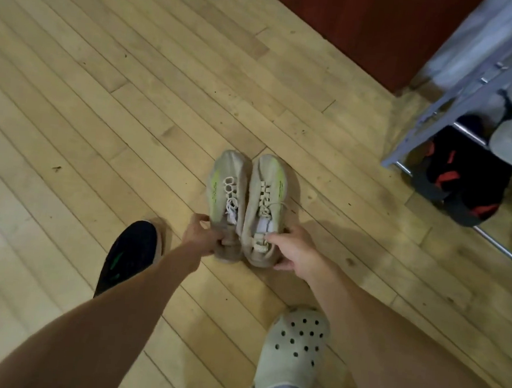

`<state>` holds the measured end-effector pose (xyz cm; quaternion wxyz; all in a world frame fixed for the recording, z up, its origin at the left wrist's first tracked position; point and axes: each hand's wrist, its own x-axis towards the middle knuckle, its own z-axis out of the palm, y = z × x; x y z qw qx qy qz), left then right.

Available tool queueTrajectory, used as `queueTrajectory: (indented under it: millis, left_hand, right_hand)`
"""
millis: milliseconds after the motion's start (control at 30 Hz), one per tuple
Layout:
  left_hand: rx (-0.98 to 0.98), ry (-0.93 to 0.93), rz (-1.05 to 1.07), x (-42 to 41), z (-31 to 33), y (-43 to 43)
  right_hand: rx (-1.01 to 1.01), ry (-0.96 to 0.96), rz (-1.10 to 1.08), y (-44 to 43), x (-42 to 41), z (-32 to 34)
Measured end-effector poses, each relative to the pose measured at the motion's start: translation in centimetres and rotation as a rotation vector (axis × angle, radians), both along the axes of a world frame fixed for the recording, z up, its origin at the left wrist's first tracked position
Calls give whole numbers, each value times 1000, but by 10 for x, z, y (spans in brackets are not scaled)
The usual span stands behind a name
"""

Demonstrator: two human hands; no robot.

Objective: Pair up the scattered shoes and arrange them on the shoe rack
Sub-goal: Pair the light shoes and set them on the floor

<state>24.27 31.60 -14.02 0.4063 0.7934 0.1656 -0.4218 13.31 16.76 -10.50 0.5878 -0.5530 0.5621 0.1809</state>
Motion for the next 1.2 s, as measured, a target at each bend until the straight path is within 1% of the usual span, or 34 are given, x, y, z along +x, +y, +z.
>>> queueTrajectory:
  millis: [100,267,367,433,567,667,767,933,1033,1100,1200]
  left_hand:
    - [-77,143,136,-18,0,-4]
    - [-140,253,182,-42,12,-11]
    - [-176,254,207,-43,34,-19]
    - [-208,264,194,-45,56,-26]
    - [-363,220,151,-53,115,-51]
    - [-490,113,79,-62,169,-76]
    - [-589,1,-34,-67,226,-100]
    - [-712,-194,-217,-89,326,-146]
    - [-776,-287,-296,-115,383,-179]
    - [-801,-348,-321,-129,416,-202]
    - [-817,-381,-377,-144,454,-237]
  right_hand:
    - [-78,-2,33,-12,-12,5]
    - [-83,30,145,-33,-23,25]
    - [-95,19,231,-40,-24,62]
    - [-137,18,269,-47,-27,94]
    - [-261,-36,254,-67,-47,175]
    - [-307,-145,179,-81,-78,239]
    - [-449,-252,30,-96,-112,288]
    - [-572,-407,-205,-117,-184,359]
    - [-645,-498,-334,-133,-228,394]
    - [-658,-574,-435,-146,-248,411]
    - [-665,-658,-547,-167,-262,428]
